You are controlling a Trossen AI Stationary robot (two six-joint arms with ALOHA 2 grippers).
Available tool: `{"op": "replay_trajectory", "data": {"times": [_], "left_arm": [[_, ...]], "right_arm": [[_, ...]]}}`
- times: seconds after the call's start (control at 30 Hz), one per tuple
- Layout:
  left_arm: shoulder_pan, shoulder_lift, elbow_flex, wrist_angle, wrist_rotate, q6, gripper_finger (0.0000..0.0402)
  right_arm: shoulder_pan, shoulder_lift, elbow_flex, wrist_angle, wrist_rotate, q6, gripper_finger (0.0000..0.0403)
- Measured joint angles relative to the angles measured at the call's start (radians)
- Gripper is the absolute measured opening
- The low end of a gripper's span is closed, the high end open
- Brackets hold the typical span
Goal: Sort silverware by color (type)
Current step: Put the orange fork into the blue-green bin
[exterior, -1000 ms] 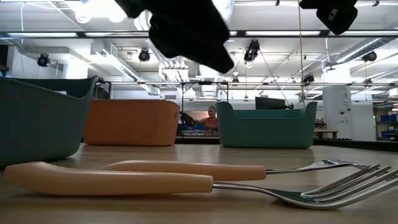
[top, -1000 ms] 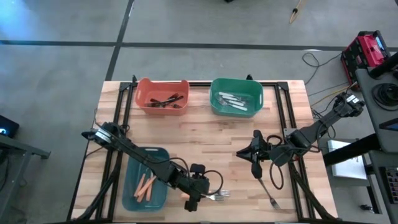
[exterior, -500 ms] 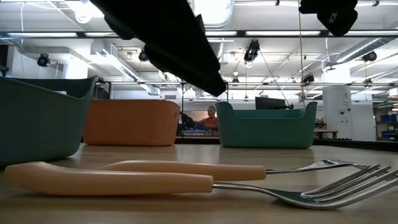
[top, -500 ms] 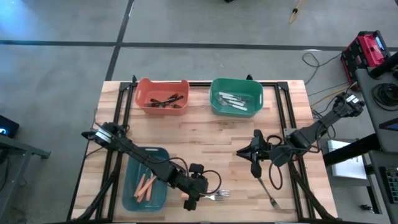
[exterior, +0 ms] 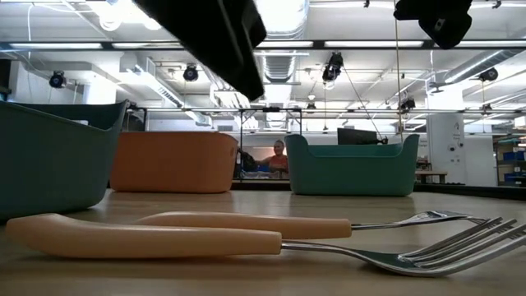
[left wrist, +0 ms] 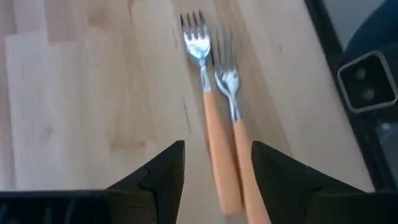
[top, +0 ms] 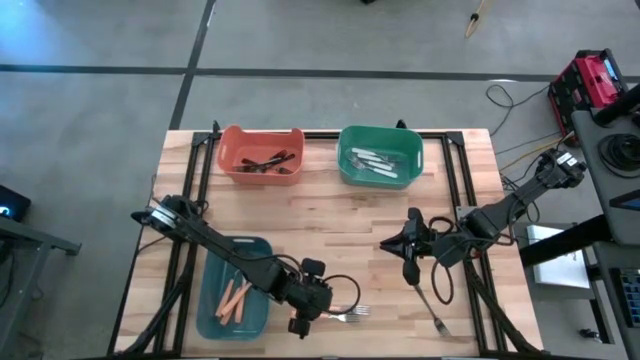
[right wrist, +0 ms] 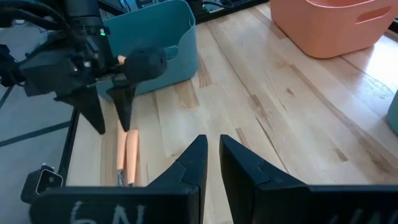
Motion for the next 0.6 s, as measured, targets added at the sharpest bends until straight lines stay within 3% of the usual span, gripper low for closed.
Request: {"op": "replay_trajectory", "data": {"times": [0.17, 0.33, 0.47, 0.6], "left_arm": [[0.013, 0.003, 0.001, 0.067, -0.119, -0.051, 0.0168], [0.034, 0.008, 0.034, 0.037, -0.136, -0.147, 0.0168], [0.032, 0.022, 0.085, 0.053, -0.213, -0.247, 0.0168], [0.03, 0.073, 0.126, 0.043, -0.193, -0.304, 0.0168]], "right_arm": [[0.0, 0.0, 0.0, 0.0, 0.0, 0.001, 0.0033], [0.0, 0.005, 0.0, 0.0, 0.007, 0.002, 0.0033], [0.0, 0.016, 0.0, 0.0, 0.033, 0.017, 0.0033], [0.0, 0.031, -0.001, -0.001, 0.051, 0.018, 0.0033]]}}
